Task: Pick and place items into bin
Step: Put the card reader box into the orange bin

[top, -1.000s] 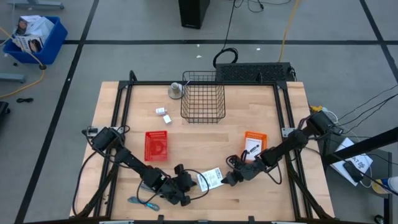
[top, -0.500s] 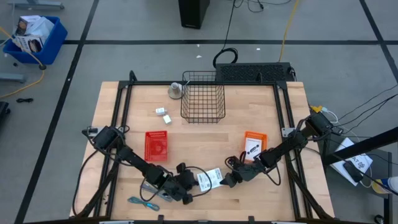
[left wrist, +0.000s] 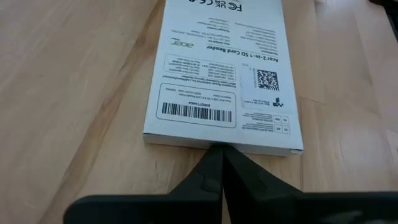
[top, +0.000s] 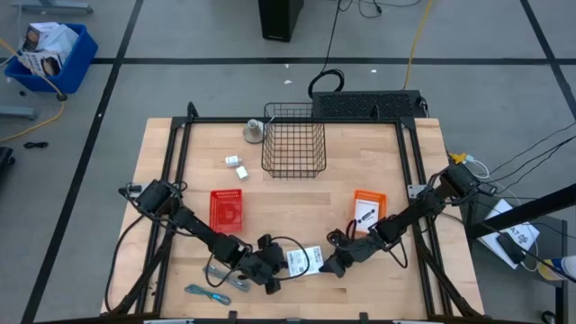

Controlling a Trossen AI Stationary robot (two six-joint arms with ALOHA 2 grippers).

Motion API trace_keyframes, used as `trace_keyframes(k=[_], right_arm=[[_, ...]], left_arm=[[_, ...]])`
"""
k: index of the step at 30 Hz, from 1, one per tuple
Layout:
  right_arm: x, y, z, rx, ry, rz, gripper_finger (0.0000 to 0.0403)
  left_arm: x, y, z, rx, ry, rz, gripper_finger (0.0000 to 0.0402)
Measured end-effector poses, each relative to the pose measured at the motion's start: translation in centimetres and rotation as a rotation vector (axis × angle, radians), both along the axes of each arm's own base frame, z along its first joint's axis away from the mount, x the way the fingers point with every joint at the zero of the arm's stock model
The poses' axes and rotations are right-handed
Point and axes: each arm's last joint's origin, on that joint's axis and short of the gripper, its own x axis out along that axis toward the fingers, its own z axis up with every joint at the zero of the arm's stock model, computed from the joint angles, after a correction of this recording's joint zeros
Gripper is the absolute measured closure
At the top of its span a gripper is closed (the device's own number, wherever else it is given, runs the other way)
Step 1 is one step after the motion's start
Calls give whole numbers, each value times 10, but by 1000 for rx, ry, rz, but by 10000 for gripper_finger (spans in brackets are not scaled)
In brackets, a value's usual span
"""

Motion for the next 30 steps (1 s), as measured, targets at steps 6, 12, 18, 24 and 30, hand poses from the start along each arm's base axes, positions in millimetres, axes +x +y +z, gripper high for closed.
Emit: trace_keyframes(k=[6,12,18,24,30], right_arm=[[2,0,2,-52,-48,-1,218],[2,0,2,-83,-71,7,218],[5,4,11,-74,-160,43,219],[16,4,36,-58,-389,-29,228],[13,5,29,-85,-328,-3,234]], left_arm=[[0,0,0,2,-2,5,389],[0,0,0,10,-6,9,396],[0,0,0,13,-5,12,388],[7,5,1,5,-46,41,393],[12,9,6,-25,-70,38,380]])
